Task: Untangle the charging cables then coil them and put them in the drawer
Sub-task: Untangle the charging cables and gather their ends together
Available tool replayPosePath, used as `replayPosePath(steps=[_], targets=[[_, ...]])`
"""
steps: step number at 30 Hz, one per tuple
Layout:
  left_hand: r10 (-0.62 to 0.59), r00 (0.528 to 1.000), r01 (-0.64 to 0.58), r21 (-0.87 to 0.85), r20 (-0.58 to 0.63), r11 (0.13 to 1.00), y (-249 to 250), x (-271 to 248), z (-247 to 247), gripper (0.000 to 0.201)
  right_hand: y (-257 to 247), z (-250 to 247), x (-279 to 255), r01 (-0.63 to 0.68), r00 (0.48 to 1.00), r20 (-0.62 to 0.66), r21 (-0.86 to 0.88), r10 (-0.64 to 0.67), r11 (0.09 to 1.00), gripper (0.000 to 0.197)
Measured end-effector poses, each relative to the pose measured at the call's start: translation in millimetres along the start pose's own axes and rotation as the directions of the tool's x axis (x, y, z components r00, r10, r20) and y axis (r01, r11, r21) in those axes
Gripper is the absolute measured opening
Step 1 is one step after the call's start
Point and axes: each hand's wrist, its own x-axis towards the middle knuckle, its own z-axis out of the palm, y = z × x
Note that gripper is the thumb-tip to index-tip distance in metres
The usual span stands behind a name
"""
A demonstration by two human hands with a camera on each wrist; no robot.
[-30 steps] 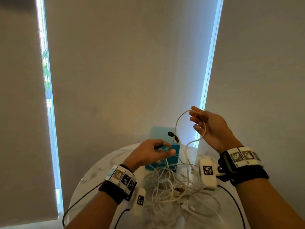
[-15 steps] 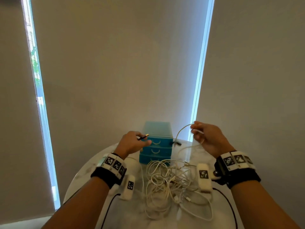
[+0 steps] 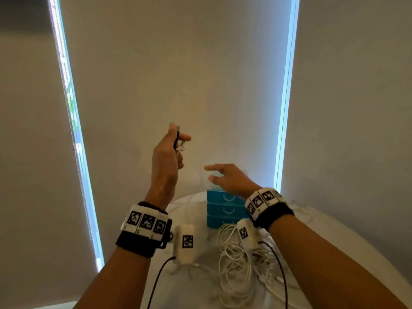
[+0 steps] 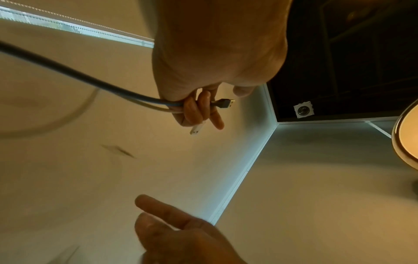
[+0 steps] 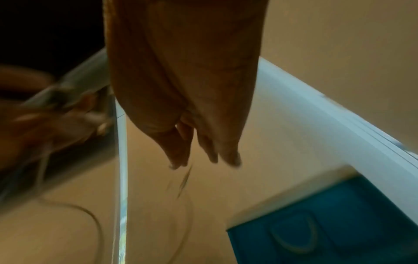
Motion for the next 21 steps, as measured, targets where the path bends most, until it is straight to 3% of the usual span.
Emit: replayPosePath(steps=[1, 2, 4, 6, 10, 12, 15, 19, 21], targets=[[0.005, 1.000, -0.005, -0.016, -0.008, 1.000, -2, -1, -4, 0.063, 0, 4, 0, 0.062, 0.998, 0.004, -0.157, -0.062, 0.986, 0.035], [0.005, 1.000, -0.006, -0.049, -0.010, 0.999, -6, -2, -8, 0.062, -8, 2, -7, 0.101, 0.991, -0.067, -0.179, -0.114, 0.979, 0.030], [-0.009, 0.999, 0.013, -0.106, 0.034, 0.994, -19, -3, -14, 0.054, -16, -7, -27, 0.139, 0.983, -0.133, 0.062, -0.130, 0.988, 0.024], [-0.099, 0.989, 0.111, -0.111, 0.109, 0.988, -36, -6, -14, 0.043, -16, -10, -50, 0.072, 0.996, -0.083, 0.370, -0.044, 0.926, 0.024], [-0.345, 0.898, 0.370, -0.043, 0.273, 0.928, -77, -23, 2, 0.024, 4, 0, -83, 0.054, 0.988, -0.153, 0.420, 0.011, 0.906, 0.024], [-0.382, 0.867, 0.373, 0.092, 0.320, 0.923, -93, -33, 11, 0.014, 17, 5, -92, 0.006, 0.976, -0.197, 0.465, 0.097, 0.885, 0.028], [-0.408, 0.836, 0.331, 0.255, 0.367, 0.908, -104, -49, 27, 0.025, 31, 11, -101, -0.026, 0.949, -0.254, 0.530, 0.188, 0.848, 0.035], [-0.411, 0.802, 0.308, 0.289, 0.434, 0.906, -111, -66, 47, 0.026, 50, 13, -106, -0.127, 0.936, -0.205, 0.562, 0.287, 0.817, 0.049], [-0.391, 0.799, 0.297, 0.266, 0.457, 0.917, -115, -71, 52, 0.030, 59, 11, -108, -0.099, 0.929, -0.203, 0.670, 0.311, 0.735, 0.038]])
